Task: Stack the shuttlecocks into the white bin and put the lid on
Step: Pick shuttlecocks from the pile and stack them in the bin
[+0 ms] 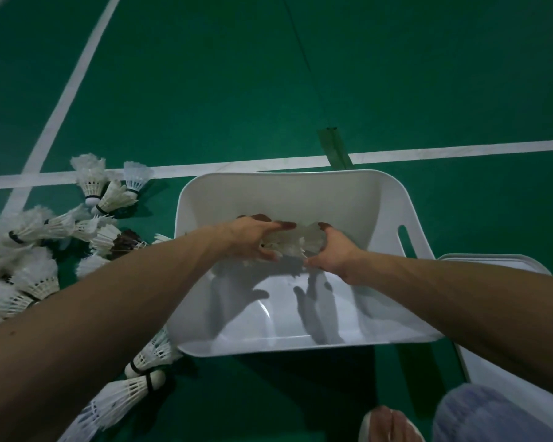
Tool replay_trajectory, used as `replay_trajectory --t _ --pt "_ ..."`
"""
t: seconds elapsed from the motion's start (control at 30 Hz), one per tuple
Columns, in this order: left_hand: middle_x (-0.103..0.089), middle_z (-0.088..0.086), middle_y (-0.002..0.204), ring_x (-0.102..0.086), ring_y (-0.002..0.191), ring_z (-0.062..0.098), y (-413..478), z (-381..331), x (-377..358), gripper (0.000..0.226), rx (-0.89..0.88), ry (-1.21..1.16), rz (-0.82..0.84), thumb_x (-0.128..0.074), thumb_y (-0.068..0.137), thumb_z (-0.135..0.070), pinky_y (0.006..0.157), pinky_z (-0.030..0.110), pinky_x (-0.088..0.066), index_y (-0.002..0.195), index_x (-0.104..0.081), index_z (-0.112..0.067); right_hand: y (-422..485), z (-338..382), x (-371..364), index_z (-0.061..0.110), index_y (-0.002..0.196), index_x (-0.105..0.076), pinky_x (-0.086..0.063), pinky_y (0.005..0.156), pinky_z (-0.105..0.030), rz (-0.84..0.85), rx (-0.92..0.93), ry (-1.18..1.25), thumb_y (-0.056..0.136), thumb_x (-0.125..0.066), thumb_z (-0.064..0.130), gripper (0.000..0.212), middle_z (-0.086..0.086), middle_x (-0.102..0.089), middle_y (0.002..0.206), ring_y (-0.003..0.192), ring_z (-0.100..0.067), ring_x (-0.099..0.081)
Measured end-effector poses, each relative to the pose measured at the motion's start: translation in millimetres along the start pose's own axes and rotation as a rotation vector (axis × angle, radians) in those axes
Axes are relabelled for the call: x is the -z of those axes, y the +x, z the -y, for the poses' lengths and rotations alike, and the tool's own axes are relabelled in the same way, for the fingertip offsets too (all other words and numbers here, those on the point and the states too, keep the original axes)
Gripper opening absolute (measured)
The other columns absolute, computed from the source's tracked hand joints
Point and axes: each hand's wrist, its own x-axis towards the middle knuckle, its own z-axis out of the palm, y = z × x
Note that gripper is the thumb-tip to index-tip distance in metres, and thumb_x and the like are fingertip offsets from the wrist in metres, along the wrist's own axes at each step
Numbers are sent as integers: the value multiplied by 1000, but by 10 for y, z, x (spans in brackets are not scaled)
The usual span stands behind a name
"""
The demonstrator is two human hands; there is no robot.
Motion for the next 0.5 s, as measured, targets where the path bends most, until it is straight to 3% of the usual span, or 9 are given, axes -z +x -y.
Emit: replay_trajectory --t 0.13,0.3,0.37,0.5 --pt "-38 7 149 -39 133 26 -15 -39 30 76 12 15 -4 -59 87 -52 109 32 -30 149 -19 -38 -46 14 81 12 137 -40 -53 92 -43 -33 -28 -99 60 -86 20 90 -10 -62 117 107 -28 -61" --pt "-33 9 152 -34 136 27 -186 -200 179 78 62 45 -74 -56 87 -56 111 33 -26 150 -25 -21 -320 196 232 2 139 -36 -50 96 -40 -63 -17 -216 77 -79 18 76 -16 -57 123 108 -30 -59" --pt "-34 9 150 -36 134 29 -317 -259 282 77 87 64 -109 -56 85 -58 111 36 -28 147 -30 -19 -497 316 316 3 132 -44 -49 94 -38 -52 47 -398 82 -73 23 61 -14 -58 121 107 -29 -59" --pt "-41 7 144 -36 131 27 -698 -358 559 71 68 125 -255 -60 81 -60 111 41 -29 138 -46 -19 -857 618 380 14 121 -56 -51 89 -40 -2 298 -983 86 -62 40 43 -10 -62 118 105 -28 -58"
